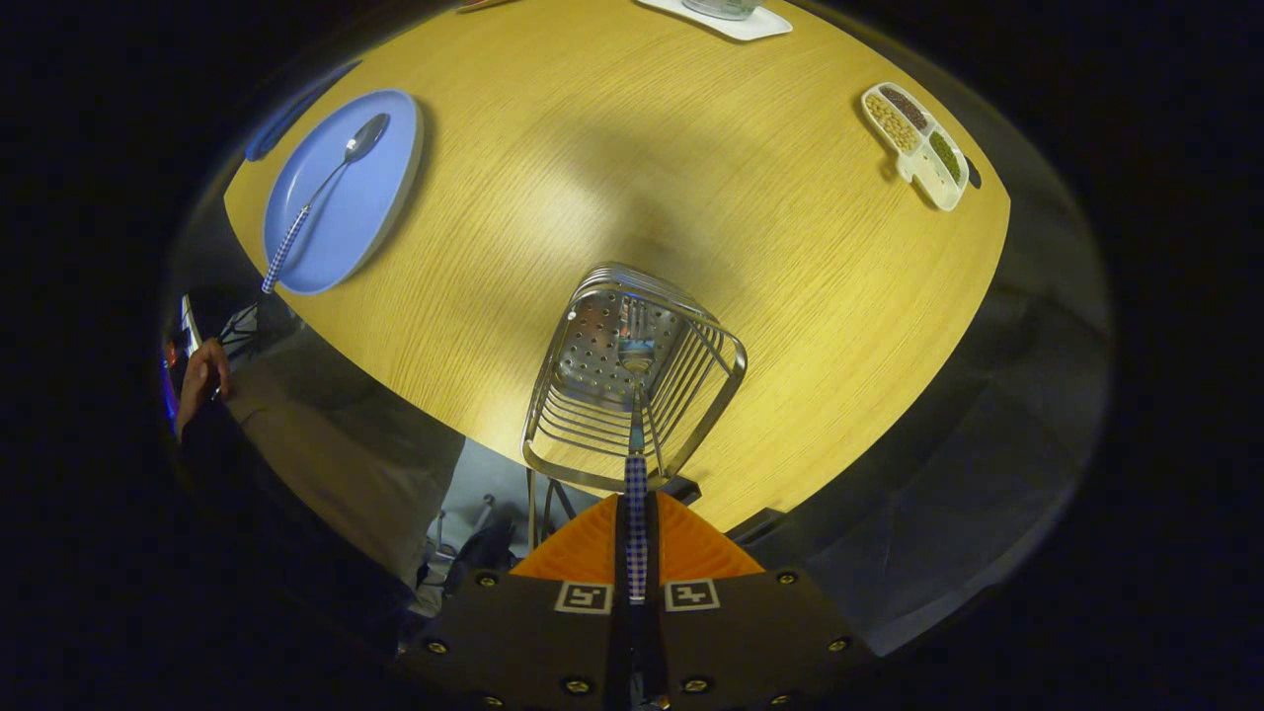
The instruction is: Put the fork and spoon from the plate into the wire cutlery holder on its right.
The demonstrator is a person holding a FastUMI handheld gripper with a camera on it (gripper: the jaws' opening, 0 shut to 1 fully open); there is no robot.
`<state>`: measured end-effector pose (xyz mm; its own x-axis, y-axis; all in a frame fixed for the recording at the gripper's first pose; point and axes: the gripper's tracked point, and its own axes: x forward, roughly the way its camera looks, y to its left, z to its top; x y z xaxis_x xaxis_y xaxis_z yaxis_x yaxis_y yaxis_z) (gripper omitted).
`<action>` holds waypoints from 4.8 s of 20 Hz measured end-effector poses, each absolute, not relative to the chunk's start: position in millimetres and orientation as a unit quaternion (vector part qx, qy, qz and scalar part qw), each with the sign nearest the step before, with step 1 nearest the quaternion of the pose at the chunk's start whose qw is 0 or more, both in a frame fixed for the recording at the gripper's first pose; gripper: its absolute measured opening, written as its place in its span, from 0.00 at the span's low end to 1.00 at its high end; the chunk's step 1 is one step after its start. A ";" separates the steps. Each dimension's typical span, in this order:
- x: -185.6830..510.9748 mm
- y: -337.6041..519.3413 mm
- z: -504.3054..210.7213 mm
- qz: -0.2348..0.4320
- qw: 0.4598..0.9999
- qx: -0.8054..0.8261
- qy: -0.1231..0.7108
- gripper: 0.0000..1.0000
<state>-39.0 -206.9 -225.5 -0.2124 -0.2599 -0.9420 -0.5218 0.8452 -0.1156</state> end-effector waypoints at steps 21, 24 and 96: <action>-48.8 -163.2 -159.2 0.065 0.726 -0.125 0.673 0.99; -56.9 -135.9 -153.5 0.073 0.748 -0.118 0.648 0.99; -78.4 6.9 -235.4 0.122 0.709 -0.021 0.694 0.03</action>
<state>-78.4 6.9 -235.4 0.0055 0.1438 -0.9896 -0.2034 0.9691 0.1397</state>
